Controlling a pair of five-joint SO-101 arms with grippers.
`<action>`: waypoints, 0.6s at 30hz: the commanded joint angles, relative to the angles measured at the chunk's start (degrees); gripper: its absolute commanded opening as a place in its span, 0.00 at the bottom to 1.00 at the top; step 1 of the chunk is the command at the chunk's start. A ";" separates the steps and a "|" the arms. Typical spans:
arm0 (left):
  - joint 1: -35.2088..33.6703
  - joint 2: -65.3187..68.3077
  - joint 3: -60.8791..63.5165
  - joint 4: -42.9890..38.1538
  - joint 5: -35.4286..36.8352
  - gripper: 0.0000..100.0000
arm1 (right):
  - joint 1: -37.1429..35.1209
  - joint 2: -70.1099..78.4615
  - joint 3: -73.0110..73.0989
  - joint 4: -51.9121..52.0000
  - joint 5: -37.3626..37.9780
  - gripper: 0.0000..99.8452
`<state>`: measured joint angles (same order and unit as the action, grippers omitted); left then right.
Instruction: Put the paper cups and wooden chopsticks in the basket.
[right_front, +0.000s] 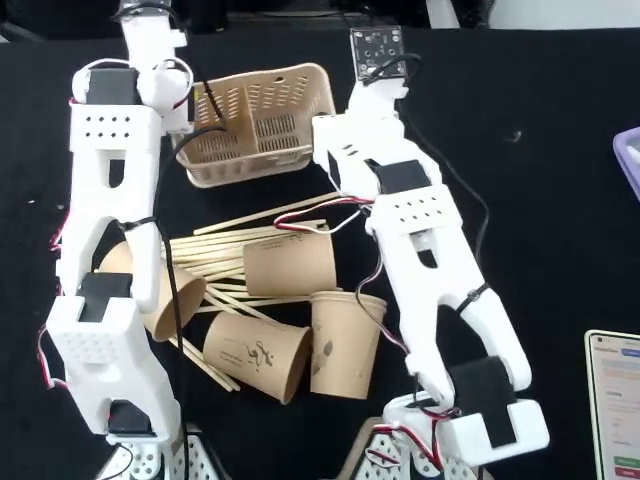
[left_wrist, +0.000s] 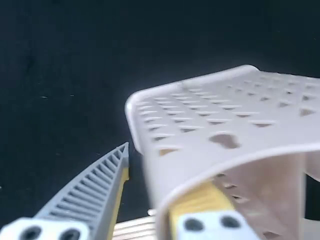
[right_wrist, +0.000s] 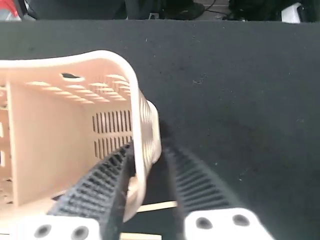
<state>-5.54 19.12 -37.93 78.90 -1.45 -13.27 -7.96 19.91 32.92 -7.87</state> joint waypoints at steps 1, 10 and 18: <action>-3.12 -1.32 -1.27 -1.58 -0.79 0.23 | -0.18 -3.03 -2.07 -1.85 -0.09 0.16; -2.59 -0.88 -5.49 -1.32 -0.88 0.24 | -0.09 -2.51 -7.60 -1.67 0.00 0.15; -2.95 -0.70 -1.89 5.10 -0.97 0.06 | -0.18 -2.51 -3.91 -1.93 0.09 0.01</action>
<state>-7.65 19.03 -40.13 81.01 -1.98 -13.27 -8.04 15.87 32.40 -7.87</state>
